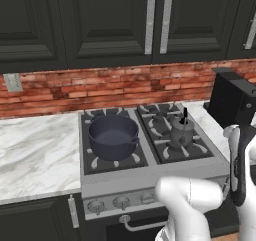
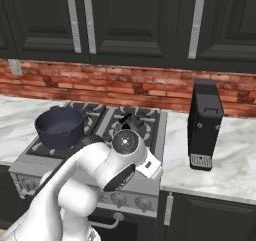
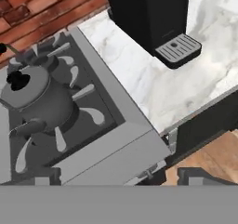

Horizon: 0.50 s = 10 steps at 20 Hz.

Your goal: Pick the kettle from the counter and place it on a stove burner. Then turn the burner on.

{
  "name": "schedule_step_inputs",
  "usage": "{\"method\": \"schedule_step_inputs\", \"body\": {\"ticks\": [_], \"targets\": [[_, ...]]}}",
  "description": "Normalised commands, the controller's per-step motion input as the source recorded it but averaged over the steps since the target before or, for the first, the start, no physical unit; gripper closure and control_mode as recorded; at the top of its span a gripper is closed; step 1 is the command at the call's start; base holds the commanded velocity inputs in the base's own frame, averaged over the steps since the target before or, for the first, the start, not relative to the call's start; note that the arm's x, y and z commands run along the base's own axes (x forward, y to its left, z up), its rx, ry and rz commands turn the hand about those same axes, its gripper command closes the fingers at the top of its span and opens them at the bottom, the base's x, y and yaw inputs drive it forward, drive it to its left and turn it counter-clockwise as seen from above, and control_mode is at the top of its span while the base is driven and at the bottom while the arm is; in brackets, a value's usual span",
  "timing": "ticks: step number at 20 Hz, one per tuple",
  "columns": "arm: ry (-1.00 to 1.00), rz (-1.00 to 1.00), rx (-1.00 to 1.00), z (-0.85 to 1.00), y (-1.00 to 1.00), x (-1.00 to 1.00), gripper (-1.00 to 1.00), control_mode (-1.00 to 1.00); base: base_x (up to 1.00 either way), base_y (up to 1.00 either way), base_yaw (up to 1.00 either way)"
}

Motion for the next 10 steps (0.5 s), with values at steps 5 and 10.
{"method": "schedule_step_inputs", "body": {"ticks": [5,10], "targets": [[0.00,0.05,0.00,-0.68,0.00,-1.00,-1.00,-1.00,0.00,0.00,0.00],[-0.05,0.08,0.00,-0.65,0.00,-0.95,-1.00,-1.00,0.00,0.00,0.00]]}}
